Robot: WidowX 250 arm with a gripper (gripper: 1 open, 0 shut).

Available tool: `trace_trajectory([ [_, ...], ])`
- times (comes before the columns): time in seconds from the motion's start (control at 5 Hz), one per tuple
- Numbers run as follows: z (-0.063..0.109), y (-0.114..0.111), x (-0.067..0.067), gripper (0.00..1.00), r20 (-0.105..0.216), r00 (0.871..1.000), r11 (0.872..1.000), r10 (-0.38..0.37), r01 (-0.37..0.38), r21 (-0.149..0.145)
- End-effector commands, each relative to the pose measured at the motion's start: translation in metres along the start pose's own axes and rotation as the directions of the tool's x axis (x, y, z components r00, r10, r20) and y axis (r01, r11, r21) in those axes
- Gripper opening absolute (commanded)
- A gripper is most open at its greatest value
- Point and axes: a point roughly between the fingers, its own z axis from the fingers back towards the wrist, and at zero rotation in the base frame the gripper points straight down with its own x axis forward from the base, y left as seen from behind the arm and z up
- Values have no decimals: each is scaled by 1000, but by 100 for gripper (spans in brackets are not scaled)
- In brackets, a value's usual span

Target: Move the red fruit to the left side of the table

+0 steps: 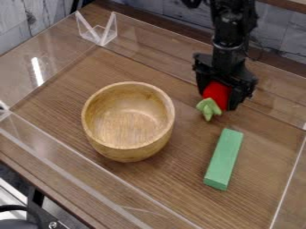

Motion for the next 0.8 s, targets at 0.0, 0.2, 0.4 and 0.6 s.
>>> trace_trajectory([
  [0.0, 8, -10, 19, 100, 59, 998, 1000, 19, -19, 7],
  [0.2, 15, -11, 10, 100, 63, 997, 999, 32, -33, 5],
  [0.4, 18, -8, 6, 100, 60, 997, 999, 52, -52, -1],
  [0.6, 24, -10, 13, 100, 65, 996, 998, 62, -61, -6],
])
